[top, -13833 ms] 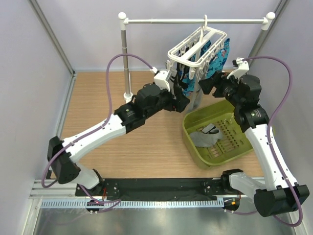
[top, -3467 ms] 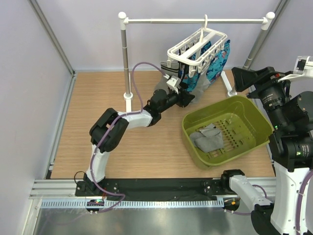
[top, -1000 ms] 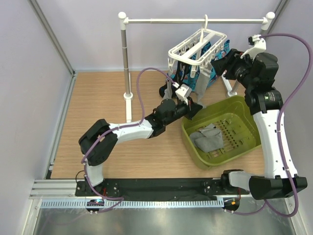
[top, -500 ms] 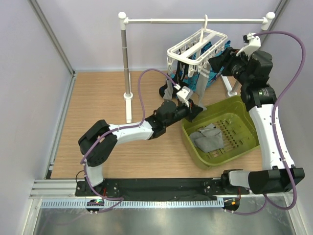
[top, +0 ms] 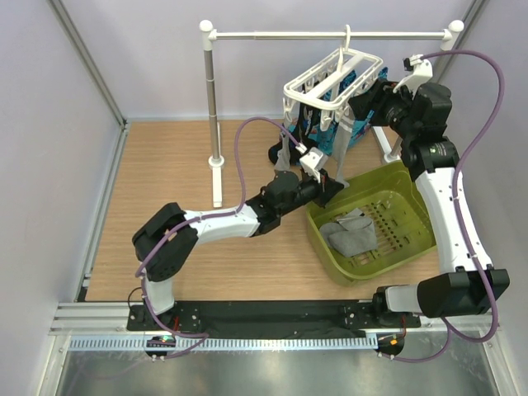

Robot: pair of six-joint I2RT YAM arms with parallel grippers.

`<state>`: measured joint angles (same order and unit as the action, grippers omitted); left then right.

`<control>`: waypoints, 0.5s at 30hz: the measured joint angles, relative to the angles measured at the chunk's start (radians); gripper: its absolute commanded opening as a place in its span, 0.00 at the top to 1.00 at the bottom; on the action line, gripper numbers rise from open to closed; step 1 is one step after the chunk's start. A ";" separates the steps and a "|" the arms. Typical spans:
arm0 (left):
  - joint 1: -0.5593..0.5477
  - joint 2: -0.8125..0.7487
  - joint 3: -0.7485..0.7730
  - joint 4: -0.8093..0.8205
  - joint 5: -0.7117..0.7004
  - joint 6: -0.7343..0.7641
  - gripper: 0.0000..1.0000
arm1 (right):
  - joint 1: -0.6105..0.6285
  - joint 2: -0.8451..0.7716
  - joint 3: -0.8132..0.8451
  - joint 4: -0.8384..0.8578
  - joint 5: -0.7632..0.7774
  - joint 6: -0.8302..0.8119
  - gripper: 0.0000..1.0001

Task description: Remove the socks clipped to the hanger

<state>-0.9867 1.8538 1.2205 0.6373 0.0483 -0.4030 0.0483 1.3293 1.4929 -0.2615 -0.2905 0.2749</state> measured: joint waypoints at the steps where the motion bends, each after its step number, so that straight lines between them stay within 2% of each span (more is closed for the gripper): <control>1: -0.002 0.000 0.000 -0.001 0.000 0.001 1.00 | 0.000 0.003 0.000 0.000 0.000 0.000 0.37; 15: -0.024 0.000 0.019 -0.036 -0.014 0.028 1.00 | 0.017 0.014 0.000 0.023 0.010 0.000 0.38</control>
<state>-1.0111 1.8538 1.2396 0.6010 0.0338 -0.3752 0.0654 1.3437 1.4929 -0.2386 -0.2810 0.2752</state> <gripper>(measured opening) 0.024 0.619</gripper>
